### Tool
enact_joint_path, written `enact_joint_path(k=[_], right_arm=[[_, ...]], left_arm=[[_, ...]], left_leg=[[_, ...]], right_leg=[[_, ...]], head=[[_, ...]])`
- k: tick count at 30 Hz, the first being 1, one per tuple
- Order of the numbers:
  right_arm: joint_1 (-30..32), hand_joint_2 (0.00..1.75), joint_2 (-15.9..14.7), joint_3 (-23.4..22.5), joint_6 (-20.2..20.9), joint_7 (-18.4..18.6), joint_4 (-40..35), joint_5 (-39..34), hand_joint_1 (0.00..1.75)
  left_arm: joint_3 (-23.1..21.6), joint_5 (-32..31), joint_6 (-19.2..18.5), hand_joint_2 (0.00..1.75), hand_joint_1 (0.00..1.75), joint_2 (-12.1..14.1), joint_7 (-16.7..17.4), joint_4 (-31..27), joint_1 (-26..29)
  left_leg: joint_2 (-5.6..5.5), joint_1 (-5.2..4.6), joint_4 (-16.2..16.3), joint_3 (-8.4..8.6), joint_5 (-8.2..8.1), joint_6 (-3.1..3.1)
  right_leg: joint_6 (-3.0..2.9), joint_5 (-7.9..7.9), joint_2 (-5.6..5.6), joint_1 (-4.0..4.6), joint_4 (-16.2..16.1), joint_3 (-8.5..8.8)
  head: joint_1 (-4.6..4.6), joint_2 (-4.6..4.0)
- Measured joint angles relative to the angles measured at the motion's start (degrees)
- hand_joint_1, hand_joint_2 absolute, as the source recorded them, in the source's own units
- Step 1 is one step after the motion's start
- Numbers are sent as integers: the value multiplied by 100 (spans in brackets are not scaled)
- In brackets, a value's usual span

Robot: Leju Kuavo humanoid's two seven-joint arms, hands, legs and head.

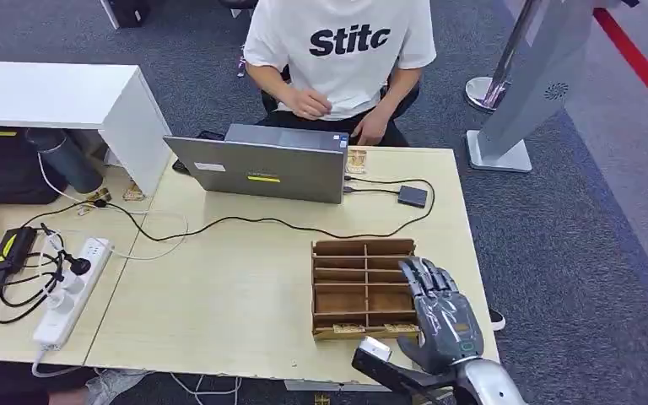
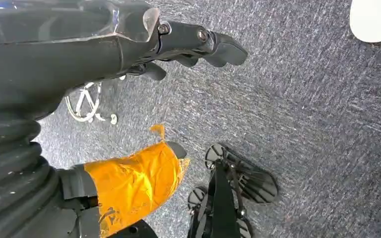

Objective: Pass the card to the sensor for recognition and then transmit it.

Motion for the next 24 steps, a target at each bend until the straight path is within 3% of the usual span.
enact_joint_path(k=[7,17,24], right_arm=[[-87,175,-225,297,64,158,260,-227,0],[78,175,-704,472,138,418,-214,-105,0],[112,175,-813,555,147,435,-282,-92,0]], left_arm=[[0,-24,42,175,0,87,0,0,-10],[0,-9,52,175,0,107,24,0,-10],[0,-26,52,175,0,109,26,0,-10]], left_leg=[[-1,-1,0,0,0,0],[0,-2,0,0,0,0],[0,-1,0,1,0,0]], right_leg=[[0,0,0,0,0,-1],[0,0,0,-1,-1,-1],[0,0,0,0,0,-1]], head=[[-2,0],[0,0],[-2,0]])
